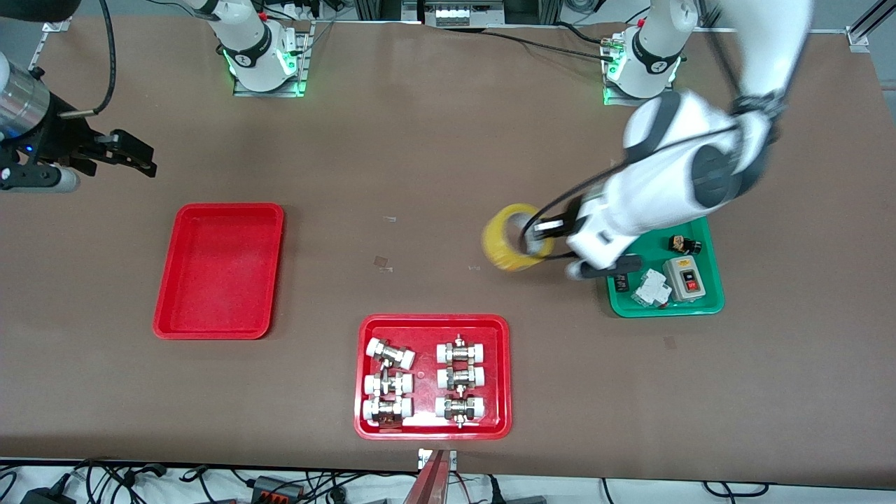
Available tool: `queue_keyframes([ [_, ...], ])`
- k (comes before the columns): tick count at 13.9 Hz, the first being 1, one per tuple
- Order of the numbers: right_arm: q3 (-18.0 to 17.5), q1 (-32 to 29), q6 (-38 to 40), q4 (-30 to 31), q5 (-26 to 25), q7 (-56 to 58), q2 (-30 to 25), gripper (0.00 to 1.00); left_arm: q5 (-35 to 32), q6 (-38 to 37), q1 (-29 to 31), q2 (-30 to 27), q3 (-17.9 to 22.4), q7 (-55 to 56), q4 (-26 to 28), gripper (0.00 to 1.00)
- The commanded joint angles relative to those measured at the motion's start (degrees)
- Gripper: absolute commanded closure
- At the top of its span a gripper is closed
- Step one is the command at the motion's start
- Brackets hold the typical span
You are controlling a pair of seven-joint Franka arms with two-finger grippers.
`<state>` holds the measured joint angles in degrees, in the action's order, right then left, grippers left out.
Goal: Left arm passes tape to right arm into tray
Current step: 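Lift the tape roll and carry it toward the table middle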
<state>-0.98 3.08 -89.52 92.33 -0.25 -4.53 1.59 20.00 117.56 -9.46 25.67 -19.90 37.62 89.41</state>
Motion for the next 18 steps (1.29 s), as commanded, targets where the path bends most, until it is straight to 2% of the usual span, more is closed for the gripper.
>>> queue_keyframes([
  [1,-0.3,-0.4,2.8,-0.9,0.2,1.1,0.9,0.00,2.0,4.9,-6.7,3.2,0.7,11.4,-3.9,1.00],
  [3,-0.3,0.1,4.9,-0.9,0.3,1.1,1.3,0.00,1.9,5.5,-9.4,5.7,0.7,17.7,-4.3,1.00],
  [6,-0.7,0.3,5.5,-0.9,1.9,1.0,1.6,0.00,1.7,6.3,-12.3,5.4,0.6,22.9,-7.0,1.00],
  [8,-0.7,0.3,5.6,-0.9,3.8,1.0,1.7,0.00,-2.0,6.7,-14.3,5.9,0.8,23.3,-7.7,1.00],
  [10,-0.8,0.4,5.6,-0.9,5.8,1.1,1.8,0.00,-2.1,13.7,-14.8,7.1,0.6,28.3,-7.6,1.00],
  [14,-0.8,0.5,4.7,-0.9,20.4,1.6,4.1,0.00,-2.0,29.6,-18.2,10.5,0.3,39.5,-7.7,1.00],
  [16,-0.8,0.6,2.4,-1.1,30.6,1.6,6.9,0.00,-2.2,33.4,-18.9,11.8,0.2,43.6,-7.6,1.00],
  [18,-0.8,1.7,-1.9,-1.2,36.7,2.9,10.1,0.00,-2.1,37.3,-20.6,11.9,0.3,44.8,-7.1,1.00],
])
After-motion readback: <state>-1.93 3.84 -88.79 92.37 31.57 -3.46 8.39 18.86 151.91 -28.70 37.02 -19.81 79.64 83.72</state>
